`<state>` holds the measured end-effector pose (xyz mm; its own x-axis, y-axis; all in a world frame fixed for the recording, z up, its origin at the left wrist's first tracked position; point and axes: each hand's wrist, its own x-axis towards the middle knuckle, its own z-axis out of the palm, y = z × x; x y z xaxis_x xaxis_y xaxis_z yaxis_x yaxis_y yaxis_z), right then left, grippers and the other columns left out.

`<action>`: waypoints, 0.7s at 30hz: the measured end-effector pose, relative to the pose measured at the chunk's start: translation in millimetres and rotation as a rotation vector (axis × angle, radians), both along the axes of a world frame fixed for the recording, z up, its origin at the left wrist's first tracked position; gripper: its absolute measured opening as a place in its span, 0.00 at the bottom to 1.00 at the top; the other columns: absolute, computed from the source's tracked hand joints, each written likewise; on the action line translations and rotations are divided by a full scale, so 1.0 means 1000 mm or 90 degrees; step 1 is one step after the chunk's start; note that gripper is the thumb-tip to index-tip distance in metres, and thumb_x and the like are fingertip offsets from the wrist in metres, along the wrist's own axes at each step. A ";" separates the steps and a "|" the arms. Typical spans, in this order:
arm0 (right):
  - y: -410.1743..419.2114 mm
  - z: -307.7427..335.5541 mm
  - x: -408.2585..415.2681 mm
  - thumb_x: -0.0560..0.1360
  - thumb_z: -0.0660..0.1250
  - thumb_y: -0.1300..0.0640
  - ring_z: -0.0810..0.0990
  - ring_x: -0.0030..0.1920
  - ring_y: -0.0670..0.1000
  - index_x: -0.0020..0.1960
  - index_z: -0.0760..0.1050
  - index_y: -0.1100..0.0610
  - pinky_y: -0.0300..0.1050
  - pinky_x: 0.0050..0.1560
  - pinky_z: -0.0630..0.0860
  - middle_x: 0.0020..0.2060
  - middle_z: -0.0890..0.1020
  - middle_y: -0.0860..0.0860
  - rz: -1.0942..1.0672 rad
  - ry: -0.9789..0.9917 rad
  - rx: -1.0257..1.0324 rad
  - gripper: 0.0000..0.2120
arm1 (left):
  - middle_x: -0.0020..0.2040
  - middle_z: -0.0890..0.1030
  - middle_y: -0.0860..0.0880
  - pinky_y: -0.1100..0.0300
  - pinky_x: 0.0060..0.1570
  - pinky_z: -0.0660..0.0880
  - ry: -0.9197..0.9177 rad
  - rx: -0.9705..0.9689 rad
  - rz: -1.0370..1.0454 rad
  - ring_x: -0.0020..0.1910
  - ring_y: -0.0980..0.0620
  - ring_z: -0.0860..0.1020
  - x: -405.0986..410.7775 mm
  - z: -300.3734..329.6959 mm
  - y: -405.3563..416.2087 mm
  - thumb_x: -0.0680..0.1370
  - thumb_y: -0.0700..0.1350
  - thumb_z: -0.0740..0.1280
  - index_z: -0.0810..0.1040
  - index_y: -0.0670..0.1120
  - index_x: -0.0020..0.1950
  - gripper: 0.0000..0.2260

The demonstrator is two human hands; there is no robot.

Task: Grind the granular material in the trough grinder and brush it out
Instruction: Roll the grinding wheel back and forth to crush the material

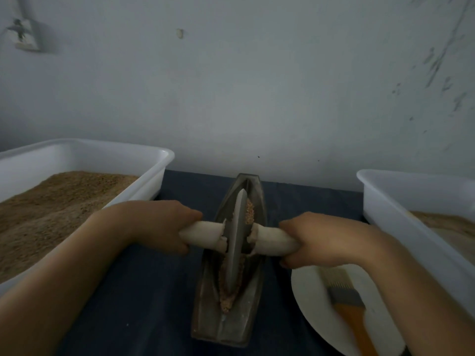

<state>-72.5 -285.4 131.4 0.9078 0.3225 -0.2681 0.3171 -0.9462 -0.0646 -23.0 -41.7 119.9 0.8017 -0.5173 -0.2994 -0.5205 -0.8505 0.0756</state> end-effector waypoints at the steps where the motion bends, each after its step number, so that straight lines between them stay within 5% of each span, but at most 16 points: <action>1: 0.000 -0.002 0.003 0.73 0.68 0.51 0.78 0.47 0.51 0.53 0.74 0.56 0.45 0.44 0.73 0.47 0.79 0.52 -0.007 -0.016 0.000 0.12 | 0.40 0.69 0.60 0.69 0.39 0.64 -0.013 -0.010 0.005 0.38 0.63 0.70 0.002 -0.003 -0.001 0.75 0.47 0.67 0.66 0.56 0.53 0.12; 7: -0.006 -0.029 0.032 0.73 0.65 0.51 0.76 0.47 0.52 0.48 0.66 0.52 0.42 0.32 0.61 0.48 0.77 0.50 -0.039 -0.235 -0.001 0.09 | 0.56 0.75 0.52 0.59 0.54 0.68 -0.259 -0.053 0.039 0.54 0.54 0.74 0.022 -0.025 -0.010 0.75 0.49 0.67 0.67 0.52 0.58 0.14; 12: -0.010 -0.054 0.051 0.75 0.62 0.51 0.74 0.51 0.53 0.53 0.68 0.53 0.46 0.43 0.57 0.50 0.76 0.49 -0.045 -0.485 0.001 0.10 | 0.58 0.73 0.52 0.57 0.58 0.66 -0.475 -0.131 0.073 0.57 0.52 0.72 0.039 -0.050 -0.018 0.75 0.50 0.66 0.66 0.51 0.59 0.15; 17: -0.011 -0.057 0.052 0.76 0.62 0.50 0.73 0.51 0.52 0.55 0.69 0.54 0.46 0.45 0.60 0.50 0.76 0.50 -0.036 -0.485 0.012 0.11 | 0.58 0.71 0.52 0.58 0.57 0.64 -0.486 -0.156 0.045 0.56 0.53 0.70 0.040 -0.053 -0.015 0.76 0.52 0.64 0.66 0.51 0.61 0.16; 21: -0.012 -0.046 0.042 0.76 0.62 0.49 0.75 0.49 0.52 0.54 0.67 0.54 0.45 0.40 0.60 0.51 0.77 0.51 -0.017 -0.363 -0.016 0.12 | 0.59 0.72 0.54 0.60 0.58 0.65 -0.401 -0.091 0.017 0.57 0.55 0.71 0.030 -0.039 -0.010 0.77 0.53 0.63 0.65 0.53 0.62 0.16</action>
<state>-30.4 -297.1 85.9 0.9188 0.2973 0.2597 0.2710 -0.9534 0.1326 7.4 -51.8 81.2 0.8145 -0.4946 0.3033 -0.4808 -0.8680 -0.1242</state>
